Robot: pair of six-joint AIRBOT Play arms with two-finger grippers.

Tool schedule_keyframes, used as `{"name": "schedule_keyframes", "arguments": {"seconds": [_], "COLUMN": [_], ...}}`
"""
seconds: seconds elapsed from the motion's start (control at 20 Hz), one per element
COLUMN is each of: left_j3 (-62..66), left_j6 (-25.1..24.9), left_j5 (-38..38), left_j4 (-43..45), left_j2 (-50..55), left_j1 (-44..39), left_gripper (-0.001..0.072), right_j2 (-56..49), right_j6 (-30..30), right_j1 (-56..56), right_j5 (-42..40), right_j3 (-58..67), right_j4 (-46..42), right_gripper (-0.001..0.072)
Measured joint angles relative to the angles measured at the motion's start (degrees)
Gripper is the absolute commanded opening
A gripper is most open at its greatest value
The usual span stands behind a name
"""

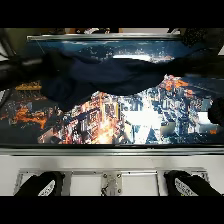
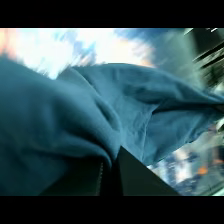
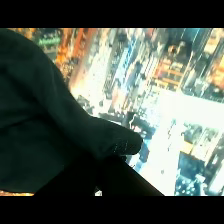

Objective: Fold the clothes and pants, and hang the long-sleeved shirts on hangers.

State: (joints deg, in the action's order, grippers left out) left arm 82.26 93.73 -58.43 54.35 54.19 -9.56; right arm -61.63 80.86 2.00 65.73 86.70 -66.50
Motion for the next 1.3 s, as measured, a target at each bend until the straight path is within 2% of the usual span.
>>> {"name": "schedule_keyframes", "arguments": {"seconds": [0.25,0.45,0.5,0.55,0.6,0.8,0.95,1.3], "left_j3": [2.1,2.4,2.4,2.4,2.4,2.4,-1.0,-33.6], "left_j6": [0.0,2.4,2.7,2.7,2.8,4.5,7.1,11.9], "left_j5": [-1.4,-5.8,-7.1,-7.9,-8.3,-7.2,-7.5,-4.9], "left_j4": [2.9,10.2,11.8,13.2,14.6,18.6,19.8,20.8], "left_j2": [-7.8,-4.8,-2.7,-0.4,2.5,12.9,15.3,1.7], "left_j1": [-2.3,-4.8,-5.6,-6.4,-7.3,-7.2,-3.8,6.9], "left_gripper": [0.0014,0.0015,0.0033,0.0316,0.0676,0.0672,0.0673,0.0672], "right_j2": [10.9,12.2,11.8,11.4,10.8,7.3,5.1,3.9], "right_j6": [4.6,7.5,8.0,8.3,8.6,9.2,9.2,9.4], "right_j1": [-0.5,-0.5,-0.5,-0.5,-0.5,-0.5,-0.5,-0.5], "right_j5": [1.0,3.7,4.6,5.0,5.3,4.5,4.2,3.7], "right_j3": [1.5,-0.1,-1.5,-3.3,-5.5,-14.5,-17.5,-19.1], "right_j4": [-1.7,-2.8,-3.0,-3.0,-3.3,-3.9,-4.3,-4.2], "right_gripper": [0.0010,0.0011,0.0011,0.0011,0.0011,0.0011,0.0011,0.0012]}}
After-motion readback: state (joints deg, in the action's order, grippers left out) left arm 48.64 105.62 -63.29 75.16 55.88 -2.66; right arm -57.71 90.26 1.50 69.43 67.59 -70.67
